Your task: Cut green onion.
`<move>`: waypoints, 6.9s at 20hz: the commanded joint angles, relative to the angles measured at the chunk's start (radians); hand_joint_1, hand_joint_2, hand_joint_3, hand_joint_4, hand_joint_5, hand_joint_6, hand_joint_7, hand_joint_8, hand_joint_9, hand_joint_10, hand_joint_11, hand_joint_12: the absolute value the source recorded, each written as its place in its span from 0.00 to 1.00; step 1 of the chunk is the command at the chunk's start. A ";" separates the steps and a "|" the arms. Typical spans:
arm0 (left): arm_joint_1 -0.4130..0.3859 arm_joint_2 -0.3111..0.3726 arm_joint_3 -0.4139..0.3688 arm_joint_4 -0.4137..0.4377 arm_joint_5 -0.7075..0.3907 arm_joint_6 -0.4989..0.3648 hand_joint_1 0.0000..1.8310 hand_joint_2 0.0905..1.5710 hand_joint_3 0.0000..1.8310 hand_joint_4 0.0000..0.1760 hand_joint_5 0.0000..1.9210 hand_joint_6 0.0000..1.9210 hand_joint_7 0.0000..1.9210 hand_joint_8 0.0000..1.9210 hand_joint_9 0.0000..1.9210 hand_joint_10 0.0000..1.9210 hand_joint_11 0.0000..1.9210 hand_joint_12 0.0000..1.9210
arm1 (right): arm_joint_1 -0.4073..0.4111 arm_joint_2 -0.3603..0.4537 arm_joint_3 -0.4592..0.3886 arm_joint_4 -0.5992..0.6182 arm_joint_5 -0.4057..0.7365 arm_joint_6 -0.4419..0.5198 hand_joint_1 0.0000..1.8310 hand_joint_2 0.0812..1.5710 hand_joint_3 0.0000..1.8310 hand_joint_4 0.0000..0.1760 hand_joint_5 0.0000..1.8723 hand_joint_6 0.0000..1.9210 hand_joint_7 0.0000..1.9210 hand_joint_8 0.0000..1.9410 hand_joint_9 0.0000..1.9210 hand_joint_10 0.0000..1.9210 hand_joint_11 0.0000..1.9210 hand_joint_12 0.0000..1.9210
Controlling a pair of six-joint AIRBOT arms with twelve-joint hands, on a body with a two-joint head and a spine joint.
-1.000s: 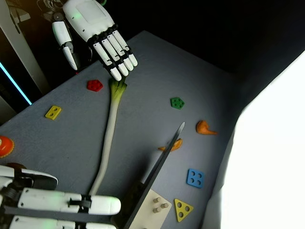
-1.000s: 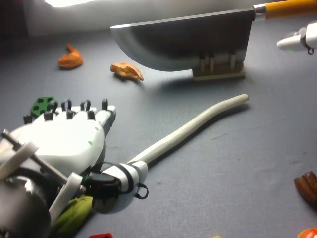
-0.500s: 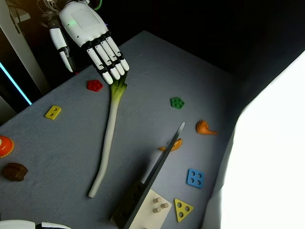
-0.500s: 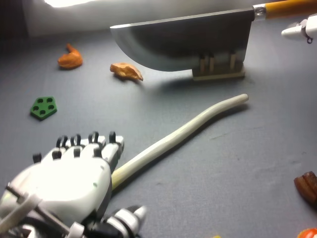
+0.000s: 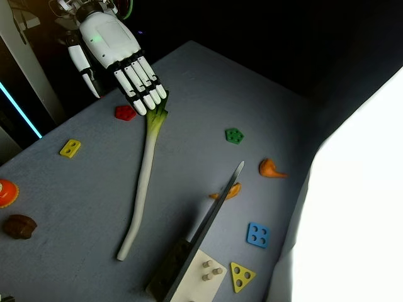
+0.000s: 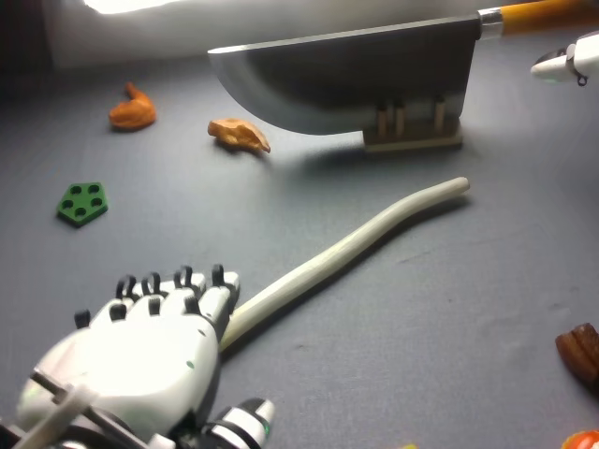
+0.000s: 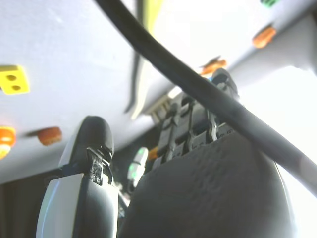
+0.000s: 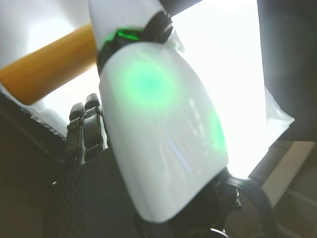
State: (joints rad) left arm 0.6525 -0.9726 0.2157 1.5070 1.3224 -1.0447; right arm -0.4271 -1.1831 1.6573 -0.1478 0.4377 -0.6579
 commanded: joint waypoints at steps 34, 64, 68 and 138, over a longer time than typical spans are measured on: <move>0.182 -0.177 0.082 0.219 0.201 -0.202 0.38 0.83 0.00 0.18 0.05 0.00 0.06 0.00 0.05 0.00 0.00 0.04 | -0.015 -0.204 0.255 -0.084 0.193 0.175 0.50 0.59 0.00 0.14 0.00 0.00 0.00 0.00 0.00 0.00 0.00 0.00; 0.245 -0.205 0.140 0.300 0.216 -0.282 0.34 0.84 0.00 0.29 0.04 0.00 0.05 0.00 0.04 0.00 0.00 0.03 | -0.022 -0.211 0.259 -0.080 0.165 0.193 0.86 0.70 0.05 0.00 0.72 1.00 0.76 1.00 0.78 1.00 0.82 1.00; 0.244 -0.202 0.140 0.301 0.216 -0.282 0.33 0.85 0.01 0.26 0.05 0.00 0.06 0.00 0.05 0.00 0.00 0.03 | -0.022 -0.211 0.259 -0.061 0.175 0.176 0.87 0.69 0.05 0.00 0.71 1.00 0.75 1.00 0.77 1.00 0.81 1.00; 0.306 -0.247 0.197 0.193 0.119 -0.282 0.23 0.87 0.00 0.00 0.02 0.00 0.03 0.00 0.03 0.00 0.00 0.08 | -0.087 0.038 -0.581 0.759 0.637 -0.862 0.87 0.54 0.29 1.00 0.68 1.00 0.77 1.00 0.78 1.00 0.80 1.00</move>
State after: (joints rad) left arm 0.9627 -1.2137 0.4103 1.6817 1.4380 -1.3258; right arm -0.5262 -1.1526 1.0767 0.6613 0.9600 -1.5375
